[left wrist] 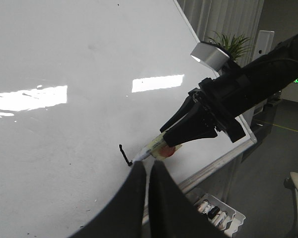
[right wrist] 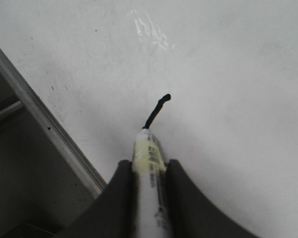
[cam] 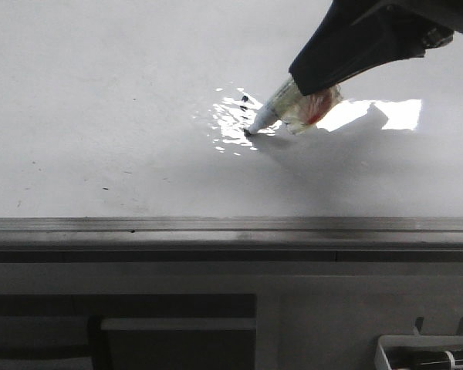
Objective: Write number 5 on whiteboard
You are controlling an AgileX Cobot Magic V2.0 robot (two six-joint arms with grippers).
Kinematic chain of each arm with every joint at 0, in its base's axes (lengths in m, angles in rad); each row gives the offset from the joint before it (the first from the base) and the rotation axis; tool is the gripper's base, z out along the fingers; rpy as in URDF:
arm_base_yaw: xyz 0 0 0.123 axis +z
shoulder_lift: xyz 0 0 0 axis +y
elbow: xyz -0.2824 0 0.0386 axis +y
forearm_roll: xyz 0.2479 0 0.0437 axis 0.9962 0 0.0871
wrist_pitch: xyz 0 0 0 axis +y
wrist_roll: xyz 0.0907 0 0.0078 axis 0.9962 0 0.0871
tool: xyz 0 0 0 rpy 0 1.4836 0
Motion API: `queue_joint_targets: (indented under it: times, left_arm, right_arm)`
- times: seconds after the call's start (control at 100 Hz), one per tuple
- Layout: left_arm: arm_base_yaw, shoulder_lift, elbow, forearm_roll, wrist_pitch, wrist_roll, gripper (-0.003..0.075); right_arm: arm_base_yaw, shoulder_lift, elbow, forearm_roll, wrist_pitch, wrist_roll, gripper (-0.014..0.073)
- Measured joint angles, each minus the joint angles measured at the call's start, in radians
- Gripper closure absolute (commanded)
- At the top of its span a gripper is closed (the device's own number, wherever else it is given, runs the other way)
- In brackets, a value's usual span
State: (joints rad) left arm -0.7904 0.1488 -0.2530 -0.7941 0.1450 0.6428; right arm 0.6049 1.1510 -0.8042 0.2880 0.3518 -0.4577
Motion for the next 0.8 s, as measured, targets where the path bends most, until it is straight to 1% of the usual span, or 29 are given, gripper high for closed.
queue_joint_targets:
  times: [0.11,0.33,0.48,0.58,0.8]
  left_arm:
    - [0.0,0.0,0.0,0.0,0.0,0.0,0.0741]
    - [0.0,0.0,0.0,0.0,0.0,0.0,0.0741]
    - [0.0,0.0,0.0,0.0,0.0,0.0,0.0741]
    - [0.0,0.0,0.0,0.0,0.0,0.0,0.0741]
    - [0.0,0.0,0.0,0.0,0.0,0.0,0.0741]
  right_arm:
    - [-0.007,-0.004,0.0,0.0,0.018,0.004,0.065]
    - [-0.085,-0.047,0.0,0.002,0.103,0.055,0.065]
    - [-0.094,-0.057,0.002,0.015,0.132,0.063,0.065]
    - [-0.063,-0.046,0.026,0.057,0.115,0.069,0.065]
    - [0.075,0.059,0.045,0.107,0.025,0.075,0.065]
